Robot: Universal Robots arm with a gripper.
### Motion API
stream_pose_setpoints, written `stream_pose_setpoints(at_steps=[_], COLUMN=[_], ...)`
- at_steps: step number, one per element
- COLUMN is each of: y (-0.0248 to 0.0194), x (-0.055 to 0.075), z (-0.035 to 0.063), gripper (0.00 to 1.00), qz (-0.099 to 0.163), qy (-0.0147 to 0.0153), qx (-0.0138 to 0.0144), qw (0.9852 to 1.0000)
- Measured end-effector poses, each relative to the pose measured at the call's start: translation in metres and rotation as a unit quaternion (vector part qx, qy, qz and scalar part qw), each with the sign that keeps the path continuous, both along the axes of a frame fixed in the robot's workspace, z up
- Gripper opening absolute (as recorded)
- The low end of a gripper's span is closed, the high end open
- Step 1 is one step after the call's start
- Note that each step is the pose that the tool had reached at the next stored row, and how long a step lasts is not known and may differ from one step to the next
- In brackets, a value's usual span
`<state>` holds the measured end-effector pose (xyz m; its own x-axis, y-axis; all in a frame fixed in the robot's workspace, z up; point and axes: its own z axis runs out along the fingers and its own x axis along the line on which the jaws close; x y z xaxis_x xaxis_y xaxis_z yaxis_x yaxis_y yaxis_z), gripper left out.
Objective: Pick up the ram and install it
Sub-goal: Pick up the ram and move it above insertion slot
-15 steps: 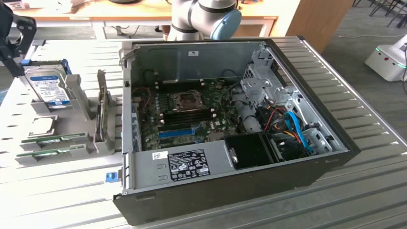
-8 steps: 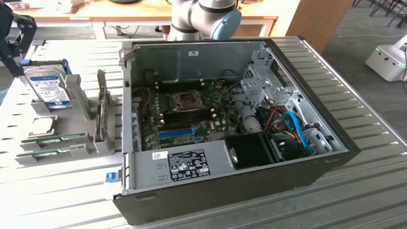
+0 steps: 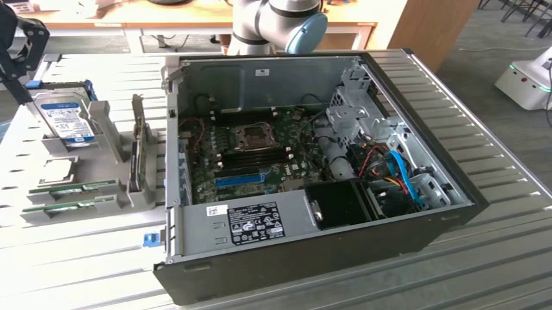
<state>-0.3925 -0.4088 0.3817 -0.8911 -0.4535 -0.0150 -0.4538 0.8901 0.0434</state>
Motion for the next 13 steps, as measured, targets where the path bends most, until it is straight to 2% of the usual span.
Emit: stream_pose_setpoints(at_steps=[6, 13], y=[0.0000, 0.0000], x=[0.0000, 0.0000], z=[0.0000, 0.0000], gripper=[0.11, 0.11], qz=[0.045, 0.095], qy=[0.0000, -0.0001], qx=[0.0000, 0.0000], qw=[0.9990, 0.9954])
